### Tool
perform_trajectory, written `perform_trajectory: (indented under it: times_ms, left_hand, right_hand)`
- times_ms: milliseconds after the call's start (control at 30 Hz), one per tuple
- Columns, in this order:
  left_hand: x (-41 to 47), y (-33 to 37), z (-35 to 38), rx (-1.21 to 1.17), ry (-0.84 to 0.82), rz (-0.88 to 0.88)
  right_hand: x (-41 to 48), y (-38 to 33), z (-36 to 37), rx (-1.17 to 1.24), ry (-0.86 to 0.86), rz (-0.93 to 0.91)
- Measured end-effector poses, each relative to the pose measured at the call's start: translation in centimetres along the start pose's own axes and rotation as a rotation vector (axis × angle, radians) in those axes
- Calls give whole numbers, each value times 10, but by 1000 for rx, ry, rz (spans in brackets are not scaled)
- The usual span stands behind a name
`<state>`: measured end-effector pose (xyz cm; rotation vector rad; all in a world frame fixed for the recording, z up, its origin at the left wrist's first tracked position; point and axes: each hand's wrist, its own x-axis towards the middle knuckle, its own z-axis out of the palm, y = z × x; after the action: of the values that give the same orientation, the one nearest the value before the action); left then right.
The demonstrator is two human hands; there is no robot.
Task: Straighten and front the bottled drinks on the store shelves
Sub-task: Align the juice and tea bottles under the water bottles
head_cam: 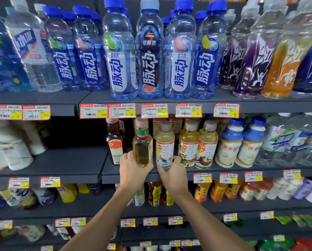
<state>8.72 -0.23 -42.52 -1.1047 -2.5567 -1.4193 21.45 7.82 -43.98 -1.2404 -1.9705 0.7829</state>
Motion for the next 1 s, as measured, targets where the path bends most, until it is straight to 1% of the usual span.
perform_trajectory:
  times_ms: [100, 167, 267, 367, 633, 767, 1000]
  left_hand:
    - [-3, -6, -9, -211, -99, 16]
    - [-6, -10, -11, -266, -119, 14]
    - [-9, -13, -6, -203, -102, 31]
    - [-7, -11, -1, -155, -68, -2]
    - [6, -8, -3, -215, -158, -5]
    - [8, -9, -5, -217, -179, -1]
    - [9, -10, -7, -236, -202, 27]
  right_hand:
    - [-1, 1, 2, -4, 27, 2]
    - [-1, 2, 3, -13, 35, -2]
    - [1, 2, 4, -59, 24, -4]
    - [2, 2, 7, -118, 22, -25]
    - [4, 3, 4, -216, 5, -43]
    - [8, 4, 0, -213, -32, -55]
    - [5, 4, -2, -177, -30, -33]
